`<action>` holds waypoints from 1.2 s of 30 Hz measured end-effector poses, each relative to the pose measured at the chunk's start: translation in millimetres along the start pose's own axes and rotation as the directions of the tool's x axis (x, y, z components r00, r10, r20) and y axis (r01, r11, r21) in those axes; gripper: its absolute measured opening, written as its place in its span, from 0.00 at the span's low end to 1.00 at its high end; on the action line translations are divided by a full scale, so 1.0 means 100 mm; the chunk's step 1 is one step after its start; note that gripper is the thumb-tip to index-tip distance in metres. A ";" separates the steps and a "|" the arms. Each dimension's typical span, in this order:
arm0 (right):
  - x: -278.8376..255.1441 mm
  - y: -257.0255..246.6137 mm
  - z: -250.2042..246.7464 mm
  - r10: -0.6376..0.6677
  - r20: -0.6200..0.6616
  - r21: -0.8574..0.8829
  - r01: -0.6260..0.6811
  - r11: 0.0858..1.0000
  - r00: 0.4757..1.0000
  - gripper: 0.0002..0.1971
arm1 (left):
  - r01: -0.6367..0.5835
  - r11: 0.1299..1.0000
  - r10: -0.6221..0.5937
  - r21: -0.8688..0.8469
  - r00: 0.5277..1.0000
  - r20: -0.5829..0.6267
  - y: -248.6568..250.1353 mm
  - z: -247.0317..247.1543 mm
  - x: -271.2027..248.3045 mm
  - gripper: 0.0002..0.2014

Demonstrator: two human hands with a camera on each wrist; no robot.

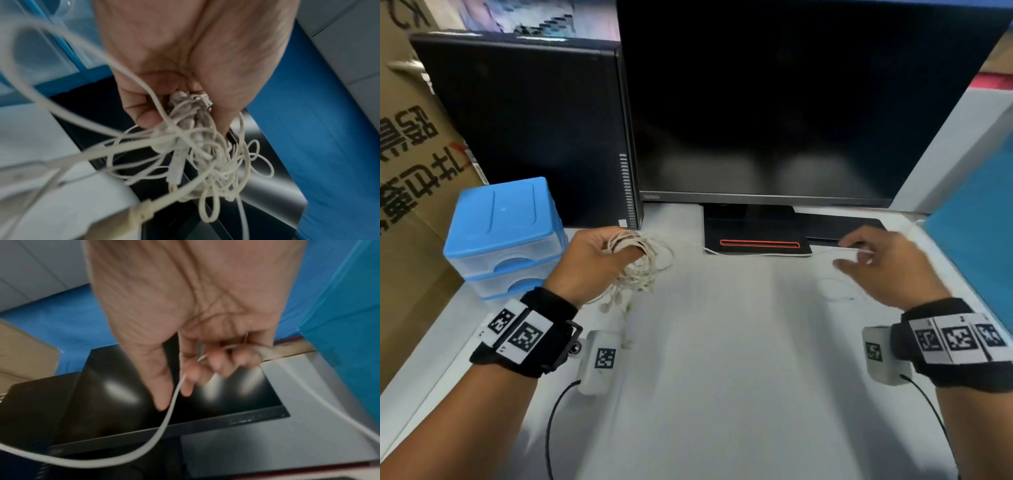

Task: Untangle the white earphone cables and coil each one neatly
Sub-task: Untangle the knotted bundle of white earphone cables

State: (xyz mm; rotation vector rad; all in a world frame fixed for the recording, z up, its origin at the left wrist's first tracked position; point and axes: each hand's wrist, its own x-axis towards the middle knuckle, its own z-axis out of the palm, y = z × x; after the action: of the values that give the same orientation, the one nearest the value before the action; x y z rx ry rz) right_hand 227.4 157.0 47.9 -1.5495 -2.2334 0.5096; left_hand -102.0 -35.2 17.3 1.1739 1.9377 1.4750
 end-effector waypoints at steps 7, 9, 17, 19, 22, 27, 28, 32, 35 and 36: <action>-0.31 -0.39 0.70 -0.347 0.298 0.237 0.283 0.929 0.889 0.24 | 0.048 0.974 0.007 -0.220 0.971 0.239 0.13 0.36 -0.16 0.15; -0.38 -0.51 0.78 -0.446 0.229 0.417 0.327 0.848 0.865 0.21 | 0.047 0.972 0.020 -0.229 0.959 0.282 0.18 0.42 -0.22 0.18; -0.45 -0.66 0.71 -0.414 0.089 0.814 0.173 0.554 0.906 0.06 | 0.101 0.949 0.035 -0.300 0.908 0.418 0.37 0.50 -0.38 0.26; -0.43 -0.65 0.65 -0.393 0.089 0.835 0.146 0.530 0.915 0.06 | 0.121 0.938 0.035 -0.324 0.899 0.437 0.38 0.49 -0.39 0.26; -0.37 -0.59 0.55 -0.372 0.114 0.867 0.090 0.490 0.921 0.07 | 0.146 0.926 0.024 -0.348 0.898 0.440 0.38 0.48 -0.38 0.25; -0.37 -0.58 0.44 -0.411 0.074 0.823 0.177 0.540 0.909 0.04 | 0.172 0.920 0.019 -0.352 0.878 0.479 0.39 0.50 -0.39 0.22; -0.37 -0.58 0.45 -0.425 0.074 0.808 0.196 0.556 0.902 0.04 | 0.178 0.918 0.019 -0.353 0.872 0.489 0.40 0.51 -0.40 0.22; -0.40 -0.60 0.50 -0.456 0.134 0.805 0.171 0.567 0.880 0.05 | 0.186 0.917 0.029 -0.353 0.851 0.524 0.42 0.54 -0.43 0.20; -0.46 -0.66 0.54 -0.498 0.188 0.807 0.156 0.569 0.846 0.06 | 0.188 0.923 0.019 -0.335 0.849 0.529 0.42 0.56 -0.45 0.18; -0.48 -0.68 0.54 -0.507 0.196 0.805 0.157 0.572 0.840 0.07 | 0.194 0.926 0.004 -0.324 0.852 0.523 0.42 0.56 -0.45 0.18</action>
State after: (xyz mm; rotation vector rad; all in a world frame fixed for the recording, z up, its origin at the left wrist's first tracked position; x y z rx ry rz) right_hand 161.5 85.4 29.5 -0.5554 -2.0349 1.5364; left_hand -19.9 -37.9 30.7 1.1304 1.2704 1.2315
